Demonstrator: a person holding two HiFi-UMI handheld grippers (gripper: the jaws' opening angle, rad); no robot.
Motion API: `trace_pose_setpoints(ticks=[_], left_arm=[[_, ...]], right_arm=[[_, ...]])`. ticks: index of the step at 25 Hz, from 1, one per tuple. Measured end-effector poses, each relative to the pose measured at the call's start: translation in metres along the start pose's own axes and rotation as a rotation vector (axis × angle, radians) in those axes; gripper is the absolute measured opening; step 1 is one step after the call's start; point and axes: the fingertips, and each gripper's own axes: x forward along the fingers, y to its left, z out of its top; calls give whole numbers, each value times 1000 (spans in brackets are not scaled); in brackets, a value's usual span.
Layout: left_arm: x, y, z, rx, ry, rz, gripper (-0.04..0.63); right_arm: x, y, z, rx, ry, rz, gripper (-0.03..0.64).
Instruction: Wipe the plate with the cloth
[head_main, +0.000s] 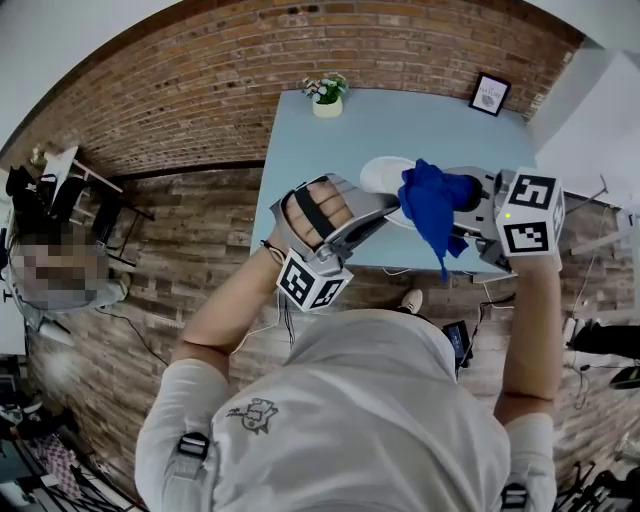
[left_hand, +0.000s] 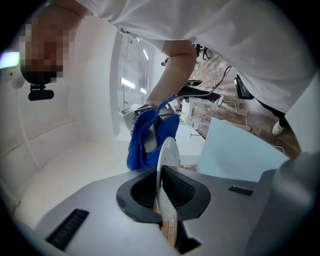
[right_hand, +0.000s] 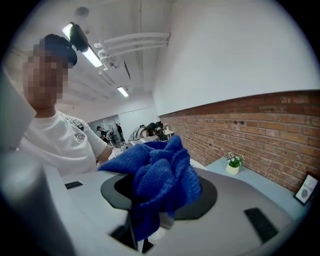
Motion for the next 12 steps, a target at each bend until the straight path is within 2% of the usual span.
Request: trace_pose_setpoints(ticks=[6,12], left_arm=[[-9,11,10,-9,-15,32,21],[-14,19,27,13,2,58,21]], right_arm=[[15,10,24,-77,48,39,166],[13,18,34,-94,36,77,169]])
